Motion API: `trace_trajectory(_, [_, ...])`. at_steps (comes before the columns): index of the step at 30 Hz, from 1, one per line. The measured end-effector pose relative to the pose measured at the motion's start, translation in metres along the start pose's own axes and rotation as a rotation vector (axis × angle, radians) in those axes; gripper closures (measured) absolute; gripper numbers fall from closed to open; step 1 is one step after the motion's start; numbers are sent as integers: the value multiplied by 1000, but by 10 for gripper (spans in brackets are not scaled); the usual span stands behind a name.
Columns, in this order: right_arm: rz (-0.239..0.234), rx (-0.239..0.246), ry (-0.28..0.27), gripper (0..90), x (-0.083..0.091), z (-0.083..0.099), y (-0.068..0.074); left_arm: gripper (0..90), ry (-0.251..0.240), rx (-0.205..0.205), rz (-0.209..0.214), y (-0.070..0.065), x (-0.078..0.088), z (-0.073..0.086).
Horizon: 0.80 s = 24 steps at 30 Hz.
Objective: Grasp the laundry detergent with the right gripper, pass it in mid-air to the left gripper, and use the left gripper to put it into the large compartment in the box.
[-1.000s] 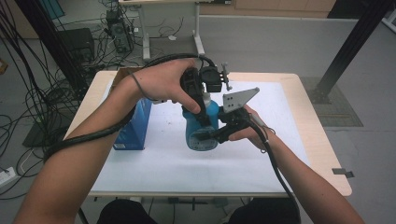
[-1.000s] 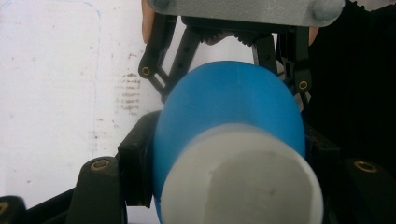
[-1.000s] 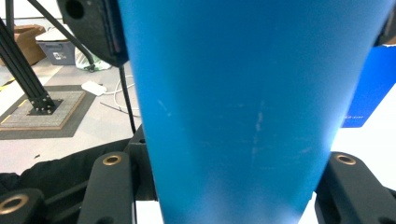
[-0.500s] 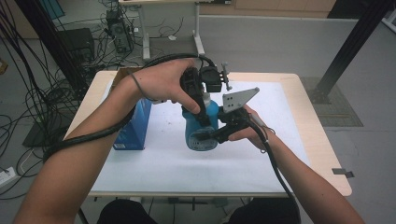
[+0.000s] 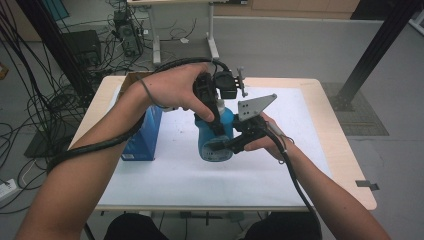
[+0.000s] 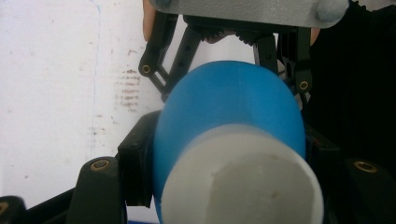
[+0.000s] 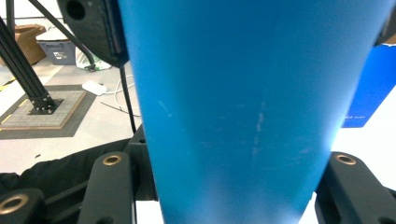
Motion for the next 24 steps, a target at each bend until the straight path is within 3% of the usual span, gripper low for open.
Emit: trace_trajectory(24, [11,-7,-25,427,-4,1,-2,372,1,10,-13,3,2,2])
Point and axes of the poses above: each handheld gripper's, and its own axes: x roughly backward along the jaws, z roughly out of its underside, y roughly to its left, the point moved 2 cm from there along -x, roughly forward along the jaws, and after that the axes turned 11 degrees about x, right-handed, at the moved point
